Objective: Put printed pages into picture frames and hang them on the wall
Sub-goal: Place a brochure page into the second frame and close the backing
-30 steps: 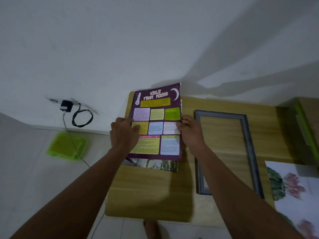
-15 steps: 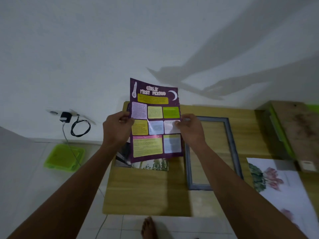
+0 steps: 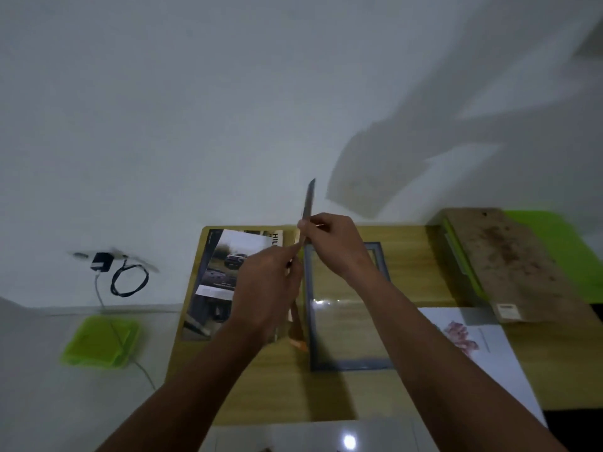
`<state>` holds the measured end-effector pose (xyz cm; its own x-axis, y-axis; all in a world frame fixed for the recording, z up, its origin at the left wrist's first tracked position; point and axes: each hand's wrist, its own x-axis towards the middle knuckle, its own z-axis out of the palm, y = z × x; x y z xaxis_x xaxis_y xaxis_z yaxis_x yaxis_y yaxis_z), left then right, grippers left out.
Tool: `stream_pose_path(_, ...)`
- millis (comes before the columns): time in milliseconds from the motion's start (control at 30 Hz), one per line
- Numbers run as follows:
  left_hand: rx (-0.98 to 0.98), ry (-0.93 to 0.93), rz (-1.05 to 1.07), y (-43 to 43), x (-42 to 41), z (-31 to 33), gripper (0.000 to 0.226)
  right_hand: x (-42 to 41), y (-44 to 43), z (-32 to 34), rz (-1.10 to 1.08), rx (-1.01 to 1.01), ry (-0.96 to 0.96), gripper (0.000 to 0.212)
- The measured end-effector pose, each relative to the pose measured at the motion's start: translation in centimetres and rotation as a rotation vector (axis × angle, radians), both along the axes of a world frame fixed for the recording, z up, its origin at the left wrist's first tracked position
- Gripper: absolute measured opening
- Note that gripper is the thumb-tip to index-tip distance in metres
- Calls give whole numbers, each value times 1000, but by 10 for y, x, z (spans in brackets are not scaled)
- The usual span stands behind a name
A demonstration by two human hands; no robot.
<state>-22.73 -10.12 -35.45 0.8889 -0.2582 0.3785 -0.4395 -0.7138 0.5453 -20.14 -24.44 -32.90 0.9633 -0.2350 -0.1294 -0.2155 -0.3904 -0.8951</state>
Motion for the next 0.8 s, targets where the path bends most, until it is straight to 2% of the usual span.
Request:
stream_pose_path(33, -13, 0, -13, -8, -5, 0, 24, -3, -8, -2, -40, 11, 4, 16)
stream_pose_path(100, -81, 10, -6, -24, -15, 3, 25, -10, -23, -3, -121, 76, 18, 17)
stream_pose_path(233, -262, 104, 177, -41, -17, -1, 34, -26, -61, -7, -187, 226, 85, 22)
stream_pose_path(267, -302, 202, 219, -40, -11, -6, 39, -30, -72, -9, -187, 260, 100, 21)
stream_pose_path(333, -462, 580, 206, -36, 3, -18, 50, -35, -95, -16, -197, 313, 116, 21)
stream_pose_path(400, -656, 949, 144, -36, 10, -33, 43, -40, -112, -25, -198, 362, 152, 22)
stream_pose_path(433, -702, 1032, 134, -38, 11, -39, 43, -42, -120, -31, -196, 370, 172, 21)
stream_pose_path(567, -693, 960, 207, -49, 7, -67, 61, -47, -141, -60, -223, 225, 155, 15)
stream_pose_path(700, -422, 733, 231, -64, 2, -96, 58, -54, -153, -92, -138, 200, 179, 35)
stream_pose_path(800, -232, 643, 238, -76, 4, -112, 61, -56, -158, -121, -83, 39, 224, 51)
